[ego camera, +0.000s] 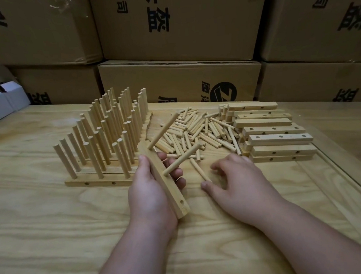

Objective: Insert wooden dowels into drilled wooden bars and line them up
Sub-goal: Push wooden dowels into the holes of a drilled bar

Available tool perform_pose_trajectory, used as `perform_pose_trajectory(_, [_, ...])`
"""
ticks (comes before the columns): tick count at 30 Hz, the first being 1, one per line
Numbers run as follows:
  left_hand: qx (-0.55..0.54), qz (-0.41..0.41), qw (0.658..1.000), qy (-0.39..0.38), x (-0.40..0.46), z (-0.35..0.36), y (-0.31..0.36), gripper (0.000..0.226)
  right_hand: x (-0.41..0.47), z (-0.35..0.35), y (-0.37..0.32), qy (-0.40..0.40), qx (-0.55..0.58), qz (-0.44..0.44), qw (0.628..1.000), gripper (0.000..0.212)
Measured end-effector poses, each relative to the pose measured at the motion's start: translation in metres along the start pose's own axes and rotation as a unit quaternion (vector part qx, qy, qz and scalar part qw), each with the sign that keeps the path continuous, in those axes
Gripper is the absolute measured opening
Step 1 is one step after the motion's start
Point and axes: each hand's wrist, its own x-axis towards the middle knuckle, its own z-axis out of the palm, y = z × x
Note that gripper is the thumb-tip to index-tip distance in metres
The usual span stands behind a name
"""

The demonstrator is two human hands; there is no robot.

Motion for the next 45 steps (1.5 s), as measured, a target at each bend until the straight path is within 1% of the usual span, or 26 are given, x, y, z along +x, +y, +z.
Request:
perform_pose_trajectory(2, [0.008,-0.008,1.0,0.006,0.001,0.0,-0.001,0.05,0.0,0.0,0.0,0.015,0.0,0.02,1.0,0.026])
perform_pose_trajectory(4, [0.016,-0.012,1.0,0.012,0.003,0.001,-0.002,0.05,0.0,0.0,0.001,0.049,0.023,0.023,0.998,0.006])
perform_pose_trajectory(5, [0.018,-0.011,1.0,0.013,0.003,0.001,-0.003,0.05,0.0,-0.001,0.003,0.061,0.046,0.02,0.997,0.001])
perform_pose_trajectory(7, [0.023,-0.008,1.0,0.016,0.005,0.002,-0.003,0.049,-0.001,-0.003,0.006,0.055,0.133,0.011,0.99,0.009])
perform_pose_trajectory(10, [0.012,-0.004,1.0,0.024,0.005,0.003,-0.002,0.048,-0.008,-0.006,0.007,0.002,0.261,-0.041,0.965,0.019])
perform_pose_trajectory(12, [0.009,-0.002,0.999,0.031,0.005,0.003,-0.001,0.048,-0.012,-0.007,0.007,-0.016,0.309,-0.056,0.949,0.027])
perform_pose_trajectory(15, [0.008,-0.002,0.999,0.036,0.006,0.003,-0.001,0.048,-0.014,-0.013,0.011,-0.003,0.339,-0.063,0.939,0.03])
perform_pose_trajectory(18, [0.012,-0.007,0.999,0.037,0.007,0.004,-0.002,0.047,-0.019,-0.019,0.015,-0.005,0.343,-0.074,0.936,0.032])
perform_pose_trajectory(21, [0.009,-0.008,0.999,0.037,0.008,0.002,-0.002,0.047,-0.023,-0.021,0.015,-0.024,0.34,-0.078,0.937,0.031])
perform_pose_trajectory(29, [0.022,0.008,0.999,0.032,0.01,0.001,-0.005,0.048,-0.024,-0.028,0.005,-0.007,0.25,-0.182,0.951,0.017])
perform_pose_trajectory(33, [0.035,0.016,0.999,0.034,0.012,0.001,-0.007,0.048,-0.024,-0.037,0.002,-0.013,0.198,-0.216,0.956,0.014])
perform_pose_trajectory(39, [0.087,0.056,0.994,0.021,0.01,-0.001,-0.012,0.051,-0.023,-0.04,-0.003,-0.043,0.116,-0.214,0.969,0.018])
perform_pose_trajectory(45, [0.127,0.083,0.988,0.002,0.009,0.0,-0.015,0.052,-0.026,-0.039,-0.008,-0.057,0.099,-0.186,0.976,0.015])
